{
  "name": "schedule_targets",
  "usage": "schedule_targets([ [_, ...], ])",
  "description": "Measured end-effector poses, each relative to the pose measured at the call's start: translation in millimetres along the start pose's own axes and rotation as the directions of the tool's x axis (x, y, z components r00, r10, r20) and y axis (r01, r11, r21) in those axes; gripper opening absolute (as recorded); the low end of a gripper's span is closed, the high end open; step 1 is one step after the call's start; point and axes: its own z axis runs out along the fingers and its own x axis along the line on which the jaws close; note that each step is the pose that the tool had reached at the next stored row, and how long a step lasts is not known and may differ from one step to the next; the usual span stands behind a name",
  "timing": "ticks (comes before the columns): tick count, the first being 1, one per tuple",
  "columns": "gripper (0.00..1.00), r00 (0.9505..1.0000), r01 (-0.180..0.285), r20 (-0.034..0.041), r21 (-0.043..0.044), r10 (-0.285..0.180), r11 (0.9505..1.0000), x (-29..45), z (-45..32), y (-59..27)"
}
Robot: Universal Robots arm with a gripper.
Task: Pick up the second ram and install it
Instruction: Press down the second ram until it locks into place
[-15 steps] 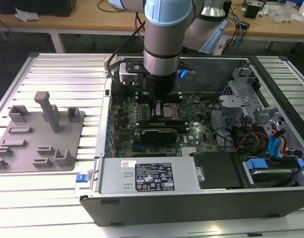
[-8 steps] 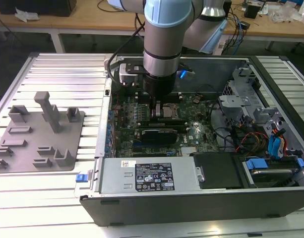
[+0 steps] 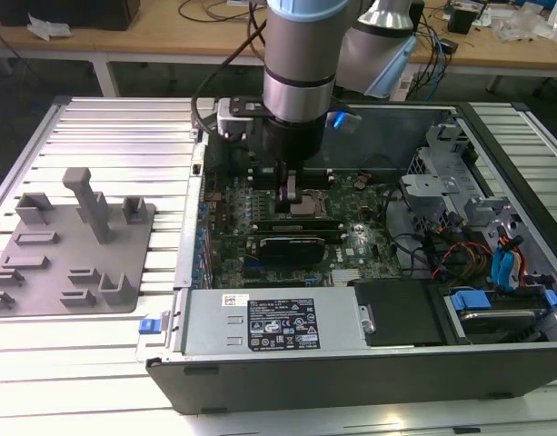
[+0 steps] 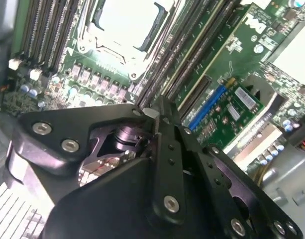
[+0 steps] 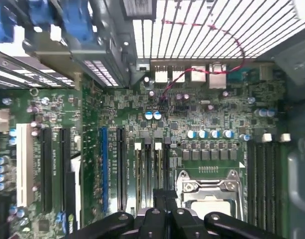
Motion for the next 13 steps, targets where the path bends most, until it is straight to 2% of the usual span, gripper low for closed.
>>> schedule_targets([
  [3,0.08,1.0000,0.000,0.0000,0.0000,0.000,1.0000,0.0,-0.3,-0.1],
  [4,0.08,1.0000,0.000,-0.0004,-0.0002,0.000,1.0000,0.0,-0.5,-2.7],
  [6,0.08,1.0000,0.000,-0.0001,0.0000,0.000,1.0000,-0.1,-0.5,-11.5],
  [9,0.08,1.0000,0.000,-0.0001,0.0000,0.000,1.0000,-0.4,-0.8,-31.2],
  [11,0.08,1.0000,0.000,-0.0001,0.0001,0.000,1.0000,-0.4,-0.9,-35.7],
  [13,0.08,1.0000,0.000,-0.0001,0.0000,0.000,1.0000,-0.4,-0.9,-36.2],
])
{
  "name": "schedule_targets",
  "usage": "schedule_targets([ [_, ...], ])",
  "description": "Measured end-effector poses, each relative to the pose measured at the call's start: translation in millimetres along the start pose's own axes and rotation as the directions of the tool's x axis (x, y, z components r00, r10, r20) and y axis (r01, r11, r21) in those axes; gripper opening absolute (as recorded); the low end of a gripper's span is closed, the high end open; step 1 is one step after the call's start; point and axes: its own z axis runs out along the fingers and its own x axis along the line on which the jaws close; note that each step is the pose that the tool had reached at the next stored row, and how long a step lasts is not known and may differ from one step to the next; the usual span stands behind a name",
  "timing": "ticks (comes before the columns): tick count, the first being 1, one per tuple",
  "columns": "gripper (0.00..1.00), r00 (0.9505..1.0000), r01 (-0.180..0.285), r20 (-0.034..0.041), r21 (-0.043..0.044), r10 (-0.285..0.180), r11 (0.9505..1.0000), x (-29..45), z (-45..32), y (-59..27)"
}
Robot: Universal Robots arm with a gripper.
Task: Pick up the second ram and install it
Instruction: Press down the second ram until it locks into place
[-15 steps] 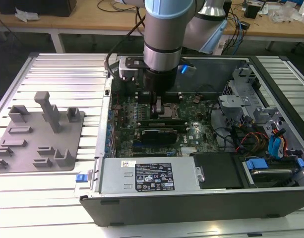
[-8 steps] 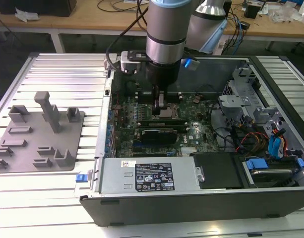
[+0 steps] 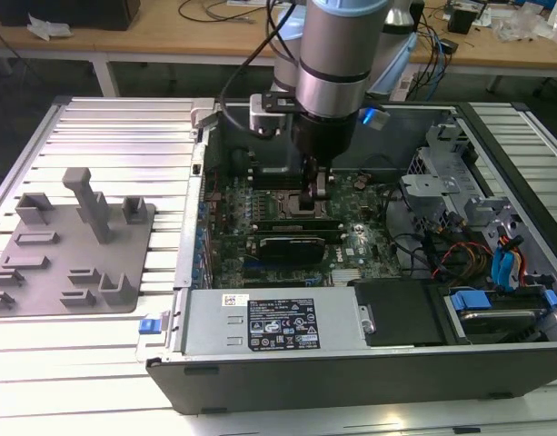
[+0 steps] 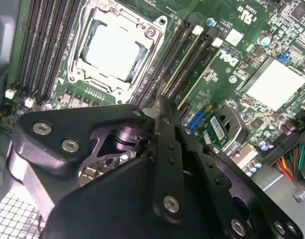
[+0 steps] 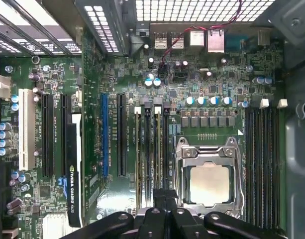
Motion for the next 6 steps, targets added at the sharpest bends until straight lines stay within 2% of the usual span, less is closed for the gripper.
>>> schedule_targets([
  [6,0.08,1.0000,0.000,0.0000,0.0000,0.000,1.0000,0.0,0.0,-0.8],
])
